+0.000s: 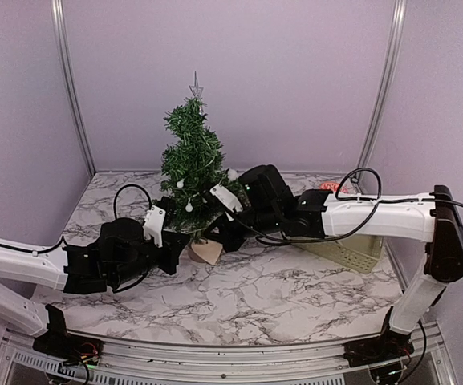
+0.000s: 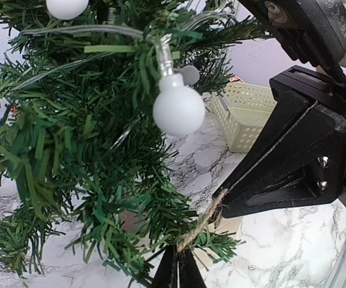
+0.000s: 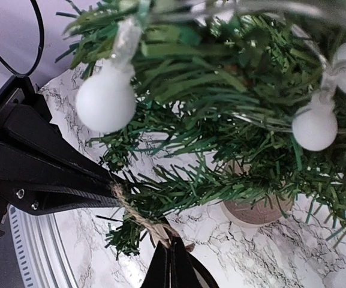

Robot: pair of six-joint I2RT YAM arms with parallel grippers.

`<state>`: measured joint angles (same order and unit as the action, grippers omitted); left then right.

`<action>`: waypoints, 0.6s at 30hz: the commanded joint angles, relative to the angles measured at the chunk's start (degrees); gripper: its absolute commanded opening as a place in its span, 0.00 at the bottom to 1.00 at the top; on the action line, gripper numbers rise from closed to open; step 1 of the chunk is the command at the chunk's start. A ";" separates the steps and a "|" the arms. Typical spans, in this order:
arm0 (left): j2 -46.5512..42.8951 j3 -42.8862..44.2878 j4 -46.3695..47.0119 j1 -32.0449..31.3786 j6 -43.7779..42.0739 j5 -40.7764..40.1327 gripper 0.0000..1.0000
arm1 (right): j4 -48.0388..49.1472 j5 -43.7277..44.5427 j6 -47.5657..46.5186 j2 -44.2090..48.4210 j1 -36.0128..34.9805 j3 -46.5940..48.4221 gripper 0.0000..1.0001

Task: Decorate the small christmas tree

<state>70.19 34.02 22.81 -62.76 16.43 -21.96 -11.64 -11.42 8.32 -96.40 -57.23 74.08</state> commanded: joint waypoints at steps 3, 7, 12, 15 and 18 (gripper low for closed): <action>1.71 2.64 -3.98 0.54 -0.66 -2.91 0.00 | -1.21 1.47 0.03 -3.08 0.46 4.00 0.00; 3.25 3.86 -4.15 0.62 -0.84 -3.27 0.00 | -1.88 3.85 0.29 -4.21 0.52 5.36 0.00; 3.83 4.80 -4.61 0.67 -0.74 -5.12 0.00 | -2.80 6.40 1.16 -5.09 0.54 6.27 0.00; 3.71 5.00 -4.66 0.62 -1.01 -5.29 0.00 | -1.67 6.68 2.05 -4.53 0.87 5.40 0.00; 3.38 4.96 -5.01 0.65 -1.13 -5.93 0.07 | -1.51 6.72 2.41 -4.50 1.09 4.85 0.02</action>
<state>73.71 37.56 19.00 -62.52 16.14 -25.82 -13.72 -6.46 9.32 -101.14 -56.97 78.04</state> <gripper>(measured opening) 0.028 0.006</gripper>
